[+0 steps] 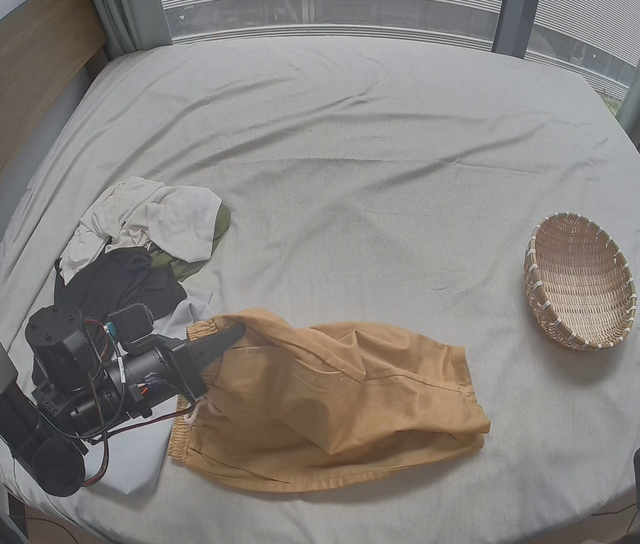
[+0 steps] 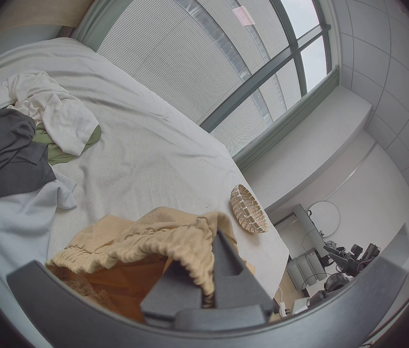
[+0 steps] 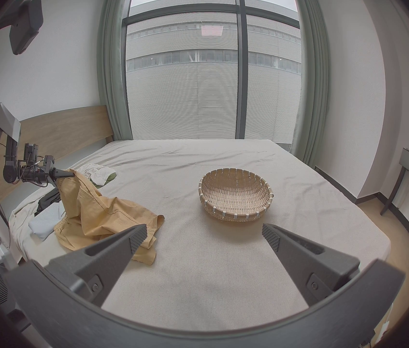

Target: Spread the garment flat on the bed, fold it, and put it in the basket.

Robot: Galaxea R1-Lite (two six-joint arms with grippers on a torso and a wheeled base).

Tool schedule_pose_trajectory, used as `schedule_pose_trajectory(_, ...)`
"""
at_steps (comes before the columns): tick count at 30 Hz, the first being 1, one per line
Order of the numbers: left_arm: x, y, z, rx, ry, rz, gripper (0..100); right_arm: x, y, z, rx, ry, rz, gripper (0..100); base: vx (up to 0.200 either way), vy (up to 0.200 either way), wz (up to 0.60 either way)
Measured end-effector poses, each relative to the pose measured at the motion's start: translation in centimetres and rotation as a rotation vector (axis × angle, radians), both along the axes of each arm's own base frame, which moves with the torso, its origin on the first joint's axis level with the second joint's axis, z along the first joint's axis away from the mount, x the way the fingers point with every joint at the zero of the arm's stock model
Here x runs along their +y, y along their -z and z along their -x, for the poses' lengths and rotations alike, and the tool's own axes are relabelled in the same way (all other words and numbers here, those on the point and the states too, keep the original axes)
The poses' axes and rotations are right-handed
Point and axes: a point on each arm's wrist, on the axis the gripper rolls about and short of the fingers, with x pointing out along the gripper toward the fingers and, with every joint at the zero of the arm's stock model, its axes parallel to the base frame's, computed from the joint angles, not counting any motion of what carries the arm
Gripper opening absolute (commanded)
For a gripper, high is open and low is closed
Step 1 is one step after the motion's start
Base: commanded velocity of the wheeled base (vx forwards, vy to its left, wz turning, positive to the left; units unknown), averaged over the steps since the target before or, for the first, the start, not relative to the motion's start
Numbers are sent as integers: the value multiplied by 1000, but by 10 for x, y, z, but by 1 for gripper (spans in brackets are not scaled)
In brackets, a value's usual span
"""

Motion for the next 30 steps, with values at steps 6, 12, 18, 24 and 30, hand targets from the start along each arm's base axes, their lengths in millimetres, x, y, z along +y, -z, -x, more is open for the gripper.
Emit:
schedule_pose_trajectory(6,1,-2,1,-8,-9,1,0,0,0,0,-2,0,-2,100,0,0,0)
schedule_pose_trajectory(12,2,-4,2,-15,-10,4,0,0,-16,4,-89,-5,2,100,0,0,0)
schedule_pose_trajectory(18,5,-6,2,-18,-18,6,0,0,-47,9,-131,-65,-19,100,0,0,0)
schedule_pose_trajectory(24,7,-13,4,-43,-15,20,0,-1,-78,1,-64,-286,-243,100,0,0,0)
schedule_pose_trajectory(30,9,-24,9,-74,3,44,0,4,-124,-18,8,-571,-416,100,0,0,0)
